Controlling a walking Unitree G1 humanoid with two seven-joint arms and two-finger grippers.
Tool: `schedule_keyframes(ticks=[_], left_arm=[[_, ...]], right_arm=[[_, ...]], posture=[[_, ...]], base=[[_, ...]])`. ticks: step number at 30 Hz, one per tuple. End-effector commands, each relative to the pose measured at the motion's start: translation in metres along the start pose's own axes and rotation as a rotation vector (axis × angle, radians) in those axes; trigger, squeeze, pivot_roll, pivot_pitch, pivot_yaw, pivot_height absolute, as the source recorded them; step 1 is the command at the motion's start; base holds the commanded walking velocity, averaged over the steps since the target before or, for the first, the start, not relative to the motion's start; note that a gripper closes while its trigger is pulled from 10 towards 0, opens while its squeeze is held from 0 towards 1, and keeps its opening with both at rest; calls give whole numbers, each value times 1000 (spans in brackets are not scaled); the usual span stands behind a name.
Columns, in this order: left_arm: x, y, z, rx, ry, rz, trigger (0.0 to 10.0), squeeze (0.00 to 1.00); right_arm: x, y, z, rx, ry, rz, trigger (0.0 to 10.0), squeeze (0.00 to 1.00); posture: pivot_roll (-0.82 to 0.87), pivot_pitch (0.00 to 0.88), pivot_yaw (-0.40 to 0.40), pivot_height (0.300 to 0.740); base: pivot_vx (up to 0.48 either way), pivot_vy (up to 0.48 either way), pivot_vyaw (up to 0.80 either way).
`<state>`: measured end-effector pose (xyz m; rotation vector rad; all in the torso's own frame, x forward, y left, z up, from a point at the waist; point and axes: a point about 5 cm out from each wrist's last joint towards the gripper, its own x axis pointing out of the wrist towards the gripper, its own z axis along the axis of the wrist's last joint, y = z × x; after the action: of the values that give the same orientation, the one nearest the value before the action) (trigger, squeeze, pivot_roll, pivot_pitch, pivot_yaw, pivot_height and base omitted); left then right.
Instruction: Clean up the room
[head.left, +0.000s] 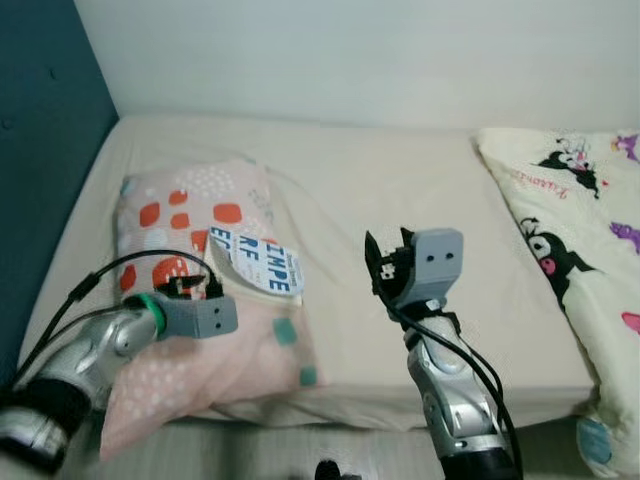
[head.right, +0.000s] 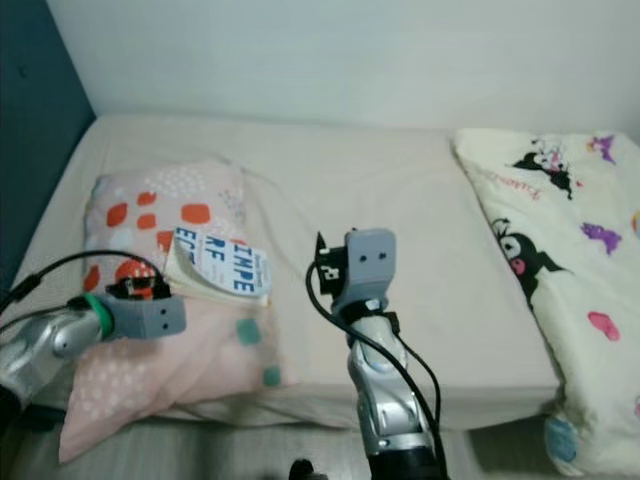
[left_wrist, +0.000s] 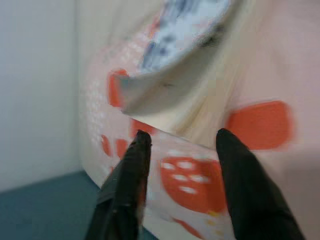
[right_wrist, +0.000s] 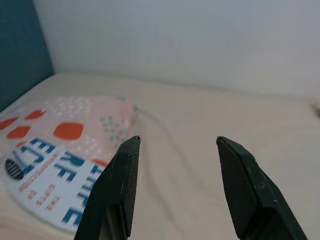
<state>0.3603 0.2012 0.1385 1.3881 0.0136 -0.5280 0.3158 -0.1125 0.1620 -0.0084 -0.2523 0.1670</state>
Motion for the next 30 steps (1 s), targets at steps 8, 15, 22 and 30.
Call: schedule_keyframes(ticks=[8, 15, 22, 30], left_arm=[[6, 0, 35, 133, -221, -152, 10000, 1000], [19, 1, 39, 84, -227, -185, 10000, 1000], [20, -3, 22, 202, -112, -283, 10000, 1000], [18, -12, 3, 290, 8, -350, 10000, 0]], right_arm=[[-9, -2, -2, -2, 21, -14, 10000, 0], [-7, 0, -2, 0, 24, -15, 10000, 0], [-5, 2, 1, 1, 21, -12, 10000, 0], [-6, 2, 2, 0, 20, -17, 10000, 0]], posture=[[-20, 236, 33, 721], [-23, 242, 38, 721], [-28, 258, 44, 721], [-39, 269, 55, 721]], base=[[0, 0, 0], [0, 0, 0], [0, 0, 0], [0, 0, 0]])
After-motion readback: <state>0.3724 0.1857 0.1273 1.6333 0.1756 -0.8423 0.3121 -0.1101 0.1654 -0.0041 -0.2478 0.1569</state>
